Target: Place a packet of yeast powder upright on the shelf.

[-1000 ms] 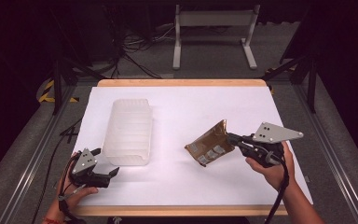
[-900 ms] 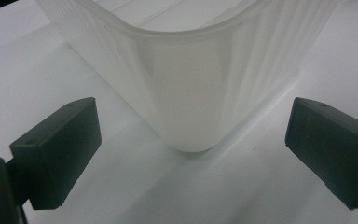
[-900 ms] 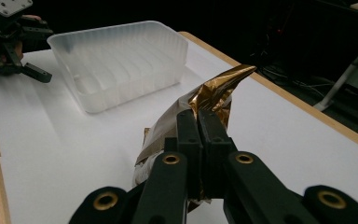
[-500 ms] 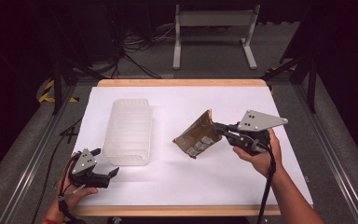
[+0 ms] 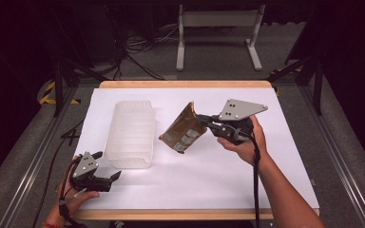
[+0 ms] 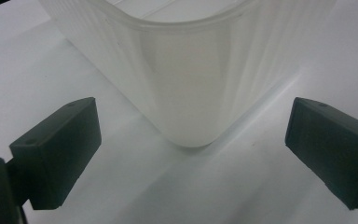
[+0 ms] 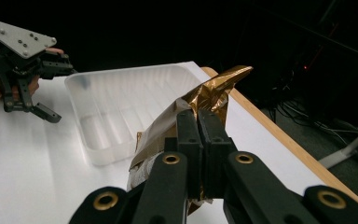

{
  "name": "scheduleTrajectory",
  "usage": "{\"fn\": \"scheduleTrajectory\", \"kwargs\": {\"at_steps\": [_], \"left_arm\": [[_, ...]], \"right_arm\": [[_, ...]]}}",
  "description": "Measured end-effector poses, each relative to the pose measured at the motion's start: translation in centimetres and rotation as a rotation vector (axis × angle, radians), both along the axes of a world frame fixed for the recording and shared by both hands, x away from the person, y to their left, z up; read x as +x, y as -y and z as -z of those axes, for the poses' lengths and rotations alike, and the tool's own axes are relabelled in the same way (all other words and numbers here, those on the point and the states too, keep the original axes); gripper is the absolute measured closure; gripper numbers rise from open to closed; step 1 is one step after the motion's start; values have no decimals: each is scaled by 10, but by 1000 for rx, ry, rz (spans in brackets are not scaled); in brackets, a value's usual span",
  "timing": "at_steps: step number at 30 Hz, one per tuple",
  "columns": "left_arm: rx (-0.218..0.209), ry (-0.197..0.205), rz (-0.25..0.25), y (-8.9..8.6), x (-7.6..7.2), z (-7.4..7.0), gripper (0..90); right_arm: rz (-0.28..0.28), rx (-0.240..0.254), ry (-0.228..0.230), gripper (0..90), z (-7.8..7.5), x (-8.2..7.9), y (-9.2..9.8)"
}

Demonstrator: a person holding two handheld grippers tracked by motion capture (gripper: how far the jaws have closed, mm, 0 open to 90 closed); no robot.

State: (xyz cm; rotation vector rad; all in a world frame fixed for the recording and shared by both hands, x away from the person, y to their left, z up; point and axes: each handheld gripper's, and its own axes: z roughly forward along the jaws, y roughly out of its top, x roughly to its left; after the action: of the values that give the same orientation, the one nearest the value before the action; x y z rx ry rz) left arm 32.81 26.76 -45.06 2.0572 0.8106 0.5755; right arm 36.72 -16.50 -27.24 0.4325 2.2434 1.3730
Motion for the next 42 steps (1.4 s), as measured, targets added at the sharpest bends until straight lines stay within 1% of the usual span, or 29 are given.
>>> {"fn": "scheduleTrajectory", "kwargs": {"at_steps": [4, 10, 14, 19, 26, 31, 35, 42], "left_arm": [[-1, 0, 0, 0, 0, 0, 43], [-4, -2, 0, 0, -1, 0, 43], [-3, -1, 1, -1, -1, 1, 43], [-7, -1, 1, -2, -1, 1, 43], [-7, 2, 3, -3, -2, 1, 43], [-8, 3, 0, -3, -2, 1, 43], [-7, 3, 1, -3, -3, 1, 43], [-9, -1, 1, -4, -3, 1, 43]], "right_arm": [[-21, -6, 8, 883, -3, 5, -11], [-66, -12, 21, 883, -7, 12, -34], [-96, -13, 21, 883, -7, 17, -46], [-127, -27, 21, 883, -5, 21, -62], [-153, -28, 22, 883, -4, 25, -78], [-159, -48, 29, 882, -4, 28, -89], [-165, -51, 28, 882, -3, 30, -96], [-188, -78, 22, 880, 3, 34, -111]]}}
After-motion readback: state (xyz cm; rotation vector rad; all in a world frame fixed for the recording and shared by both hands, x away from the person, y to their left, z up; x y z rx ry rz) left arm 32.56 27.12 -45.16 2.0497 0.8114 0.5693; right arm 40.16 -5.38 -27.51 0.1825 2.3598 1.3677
